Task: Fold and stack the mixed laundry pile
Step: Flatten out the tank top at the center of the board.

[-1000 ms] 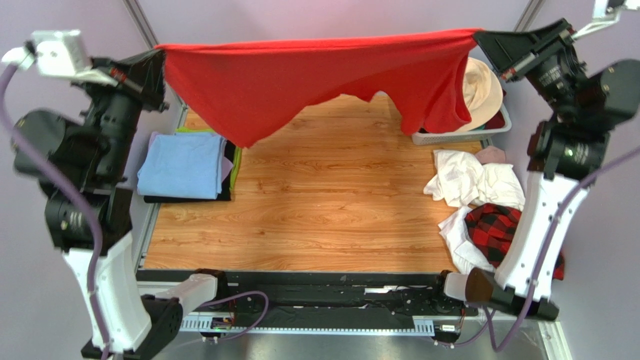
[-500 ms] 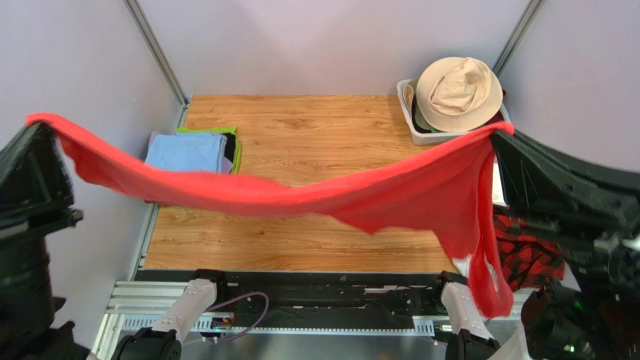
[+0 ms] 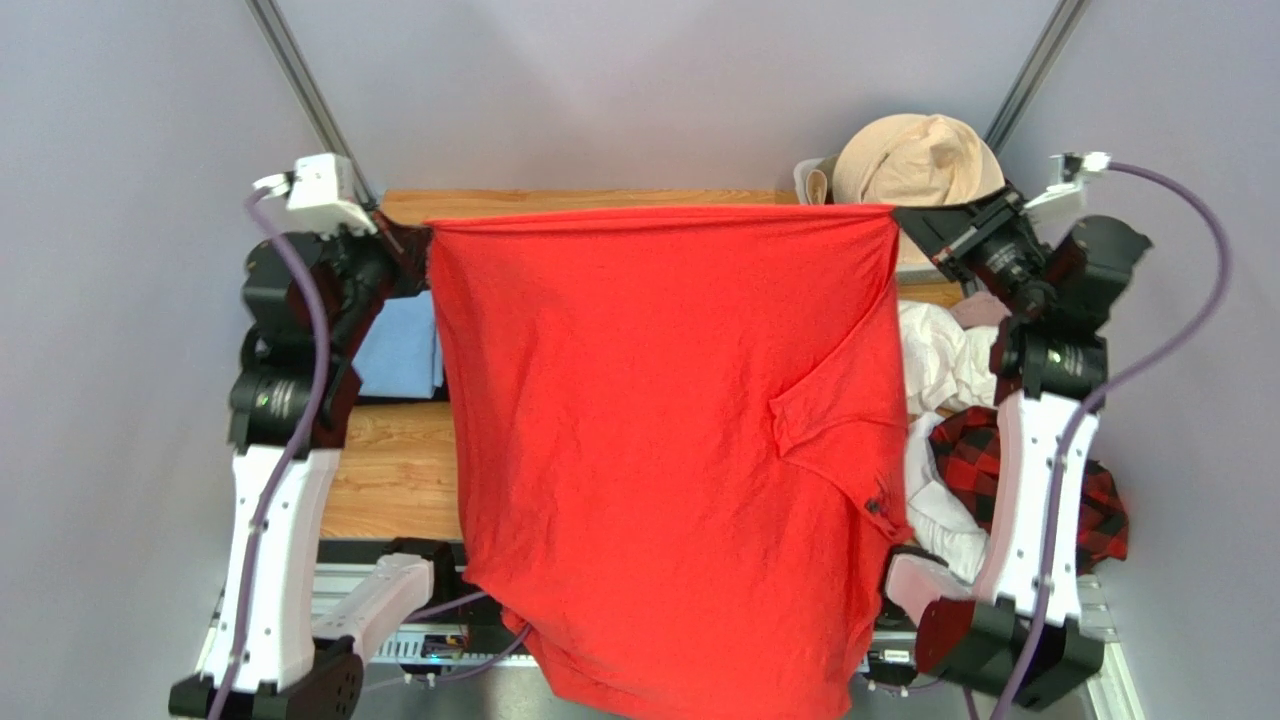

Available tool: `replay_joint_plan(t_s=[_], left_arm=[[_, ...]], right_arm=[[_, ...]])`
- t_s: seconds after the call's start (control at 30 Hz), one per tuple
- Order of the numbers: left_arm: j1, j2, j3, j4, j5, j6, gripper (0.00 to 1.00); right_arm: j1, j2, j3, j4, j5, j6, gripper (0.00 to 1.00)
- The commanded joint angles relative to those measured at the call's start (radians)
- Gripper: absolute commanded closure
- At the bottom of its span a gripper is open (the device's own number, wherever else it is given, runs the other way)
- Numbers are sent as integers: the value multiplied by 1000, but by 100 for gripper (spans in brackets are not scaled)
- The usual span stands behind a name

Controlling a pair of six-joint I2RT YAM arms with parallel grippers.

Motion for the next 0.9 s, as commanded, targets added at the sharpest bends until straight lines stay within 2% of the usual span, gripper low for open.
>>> replay_joint_plan(t_s=[0.0,0.2,0.37,0.6,0.87], left_arm=[[9,131,-33,189,-35,-5,100],[9,359,-36,315,-32,-13,100],[9,568,55,332,-36,-15,100],[10,882,278,318,-35,-9,100],[27,1175,498,290,-32,-12,100]], right_arm=[[41,102,-23,119,30,-62,100],[119,293,-46,196,95,-126,100],[166,465,7,306,135,-128,100],[223,784,260,271,167,-168,100],[240,1059,588,207,173,-197,100]])
